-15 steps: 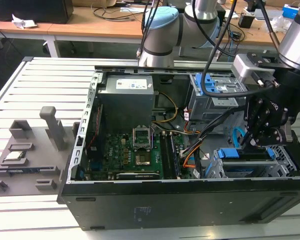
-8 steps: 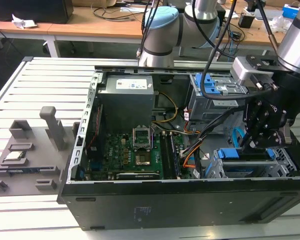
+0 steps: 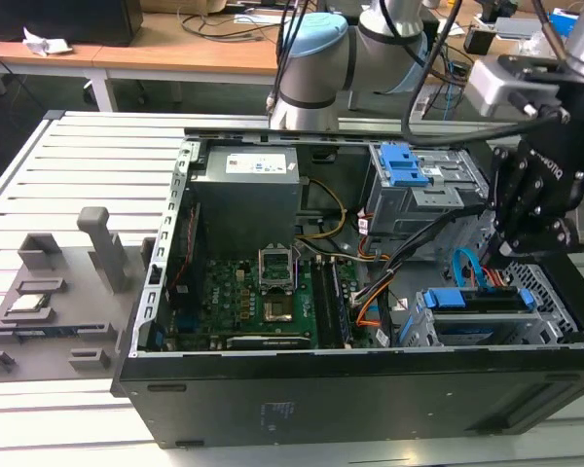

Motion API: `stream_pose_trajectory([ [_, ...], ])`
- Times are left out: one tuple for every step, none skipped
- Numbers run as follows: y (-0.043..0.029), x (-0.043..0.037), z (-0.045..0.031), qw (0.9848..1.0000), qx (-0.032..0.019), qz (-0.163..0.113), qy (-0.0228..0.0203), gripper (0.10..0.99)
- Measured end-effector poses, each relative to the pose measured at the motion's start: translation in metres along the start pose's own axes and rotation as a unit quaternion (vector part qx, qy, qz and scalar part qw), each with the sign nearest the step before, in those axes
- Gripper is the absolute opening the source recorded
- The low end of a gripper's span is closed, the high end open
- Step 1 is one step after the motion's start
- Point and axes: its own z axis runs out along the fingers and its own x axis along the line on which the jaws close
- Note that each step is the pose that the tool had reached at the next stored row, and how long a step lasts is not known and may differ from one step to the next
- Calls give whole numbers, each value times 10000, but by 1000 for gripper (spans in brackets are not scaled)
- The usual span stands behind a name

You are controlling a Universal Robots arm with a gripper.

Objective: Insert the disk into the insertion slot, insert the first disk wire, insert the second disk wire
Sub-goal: 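Insert the second disk wire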

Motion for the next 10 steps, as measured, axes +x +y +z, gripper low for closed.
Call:
stream_pose_trajectory([
  [1, 0, -34, 10000, 0, 0, 1, 153],
  [3, 1, -65, 10000, 0, 0, 0, 106],
  [4, 3, -104, 10000, 0, 0, 0, 106],
  [5, 3, -110, 10000, 0, 0, 1, 106],
  [4, 3, -109, 10000, 0, 0, 0, 106],
  [5, 3, -109, 10000, 0, 0, -1, 106],
  [4, 3, -109, 10000, 0, 0, -1, 106],
  [5, 3, -110, 10000, 0, 0, 0, 106],
  [4, 3, -110, 10000, 0, 0, 0, 106],
  [5, 3, -110, 10000, 0, 0, 0, 106],
])
